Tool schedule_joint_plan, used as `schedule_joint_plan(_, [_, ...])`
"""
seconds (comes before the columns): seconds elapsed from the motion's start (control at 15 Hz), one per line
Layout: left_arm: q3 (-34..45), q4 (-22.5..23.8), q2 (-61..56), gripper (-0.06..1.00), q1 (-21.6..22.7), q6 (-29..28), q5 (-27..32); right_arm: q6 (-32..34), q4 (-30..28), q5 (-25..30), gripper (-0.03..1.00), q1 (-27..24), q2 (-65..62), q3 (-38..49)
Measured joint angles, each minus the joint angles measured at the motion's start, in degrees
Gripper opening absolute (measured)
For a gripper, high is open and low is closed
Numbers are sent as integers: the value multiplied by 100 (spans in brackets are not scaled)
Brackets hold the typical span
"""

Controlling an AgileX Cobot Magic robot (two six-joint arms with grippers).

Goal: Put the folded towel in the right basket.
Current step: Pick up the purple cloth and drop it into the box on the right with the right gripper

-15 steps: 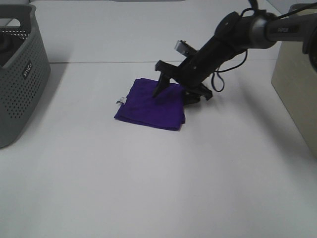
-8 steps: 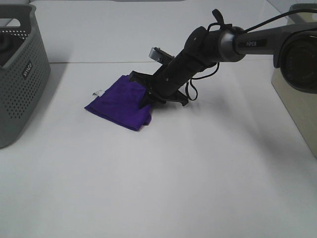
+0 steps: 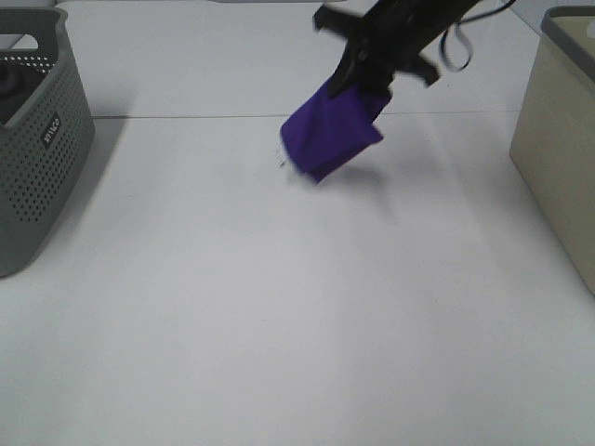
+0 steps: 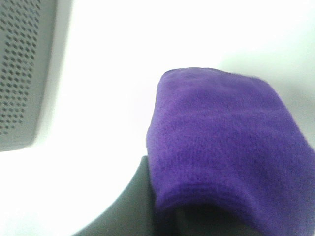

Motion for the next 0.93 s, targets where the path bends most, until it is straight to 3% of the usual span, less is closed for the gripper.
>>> schedule_joint_plan(0.2, [0,0,0,99,0,0,0,-195,-17,298,4,-1123,-1346,0])
schedule_joint_plan(0.27, [0,0,0,99,0,0,0,-321,-160,309,4,-2051,-1954,0])
schedule_joint_plan(0.4, [0,0,0,99,0,0,0,-424,-447,309,4,-2853,-2235,0])
schedule_joint_plan(0.6, [0,0,0,99,0,0,0,-453,-922,355,4,-3501,-2229,0])
schedule_joint_plan(0.87, [0,0,0,99,0,0,0,-275,-1576,602,5,-3621,-1937,0])
schedule_joint_plan(0.93, [0,0,0,99,0,0,0,-115,-1696,653,13,-3621,-1822,0])
